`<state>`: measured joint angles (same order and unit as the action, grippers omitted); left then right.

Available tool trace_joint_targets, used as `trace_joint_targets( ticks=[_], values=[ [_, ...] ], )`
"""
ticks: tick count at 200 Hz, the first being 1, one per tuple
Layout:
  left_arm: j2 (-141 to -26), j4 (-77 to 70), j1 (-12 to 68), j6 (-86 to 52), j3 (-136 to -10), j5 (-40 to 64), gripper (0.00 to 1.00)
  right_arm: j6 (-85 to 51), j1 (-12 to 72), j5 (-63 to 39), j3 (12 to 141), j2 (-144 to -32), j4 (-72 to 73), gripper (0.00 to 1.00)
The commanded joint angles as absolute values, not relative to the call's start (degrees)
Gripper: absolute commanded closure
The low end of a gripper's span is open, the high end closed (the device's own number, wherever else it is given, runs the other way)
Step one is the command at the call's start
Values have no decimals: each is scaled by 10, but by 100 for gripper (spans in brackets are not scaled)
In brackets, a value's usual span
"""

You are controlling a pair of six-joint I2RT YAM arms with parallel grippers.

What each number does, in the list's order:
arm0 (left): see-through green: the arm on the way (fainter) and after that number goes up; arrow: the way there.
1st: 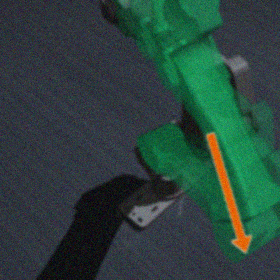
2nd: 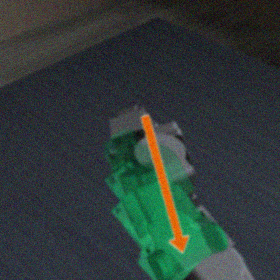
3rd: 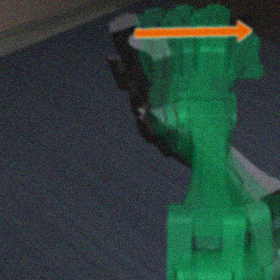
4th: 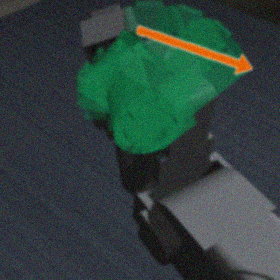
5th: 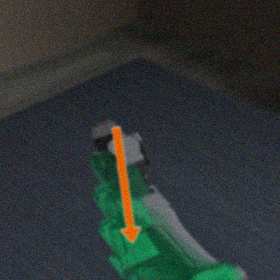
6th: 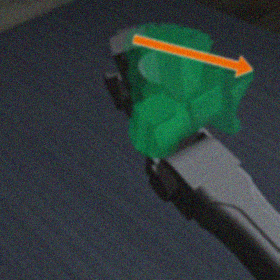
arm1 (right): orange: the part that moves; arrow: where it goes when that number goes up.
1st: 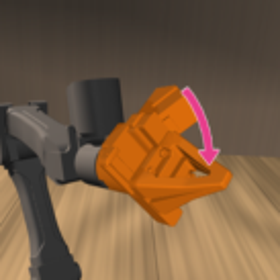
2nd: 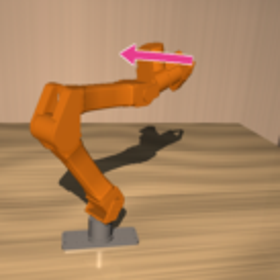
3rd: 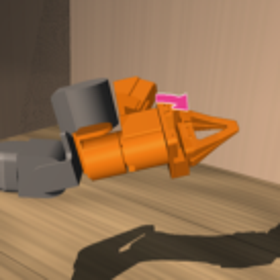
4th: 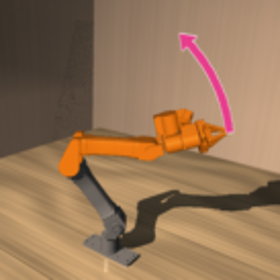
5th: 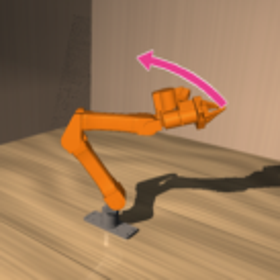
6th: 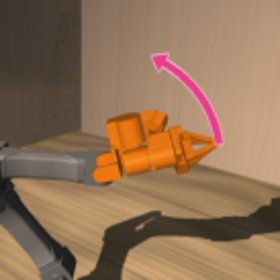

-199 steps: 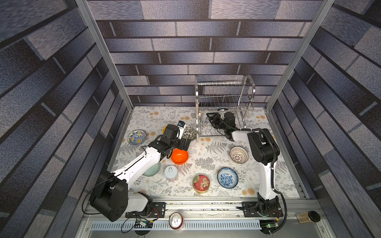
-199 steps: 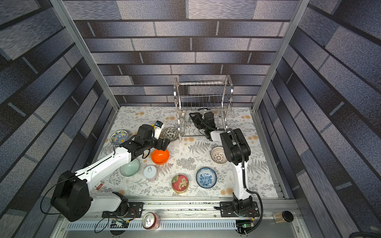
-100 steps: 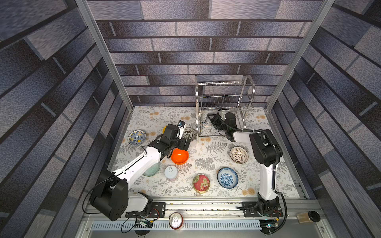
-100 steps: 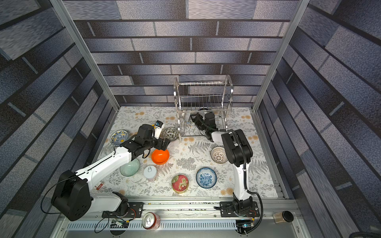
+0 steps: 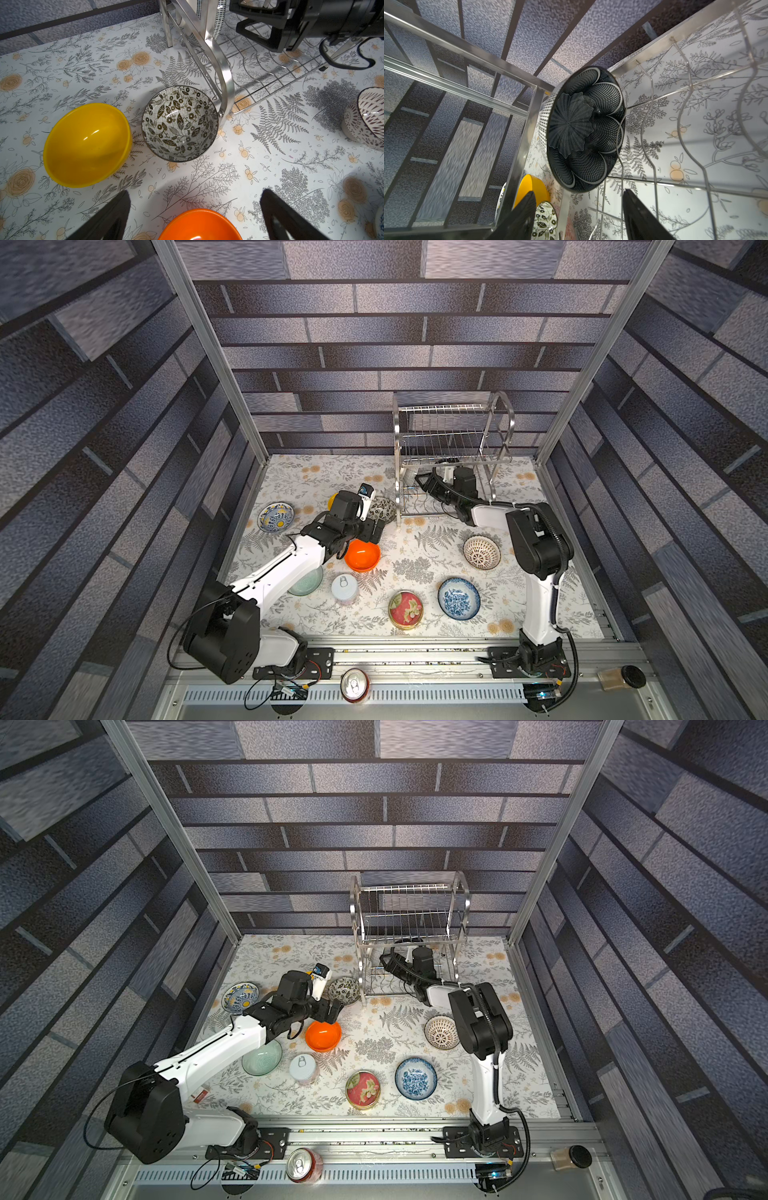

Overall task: Load bowls into a dish rack
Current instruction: Place the bowl in the dish rack.

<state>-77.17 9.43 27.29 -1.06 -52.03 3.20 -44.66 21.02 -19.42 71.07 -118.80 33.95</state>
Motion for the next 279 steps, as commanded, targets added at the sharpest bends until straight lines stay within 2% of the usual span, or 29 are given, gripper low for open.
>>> trace_joint_targets(
  ticks=[1,103,188,256,279],
  values=[
    [-773,93,268,-21,-537,45,0,-403,221,-201,733,-1199,323,31],
    [-774,95,268,-20,-538,45,0,-381,234,-145,754,-1229,281,32],
    [-777,95,268,-23,-540,48,0,-410,234,-121,759,-1256,302,39],
    [-779,94,268,-25,-540,50,0,-437,233,-92,736,-1251,327,54],
    [-779,94,268,-25,-540,51,0,-443,234,-92,731,-1250,336,53]
  ],
)
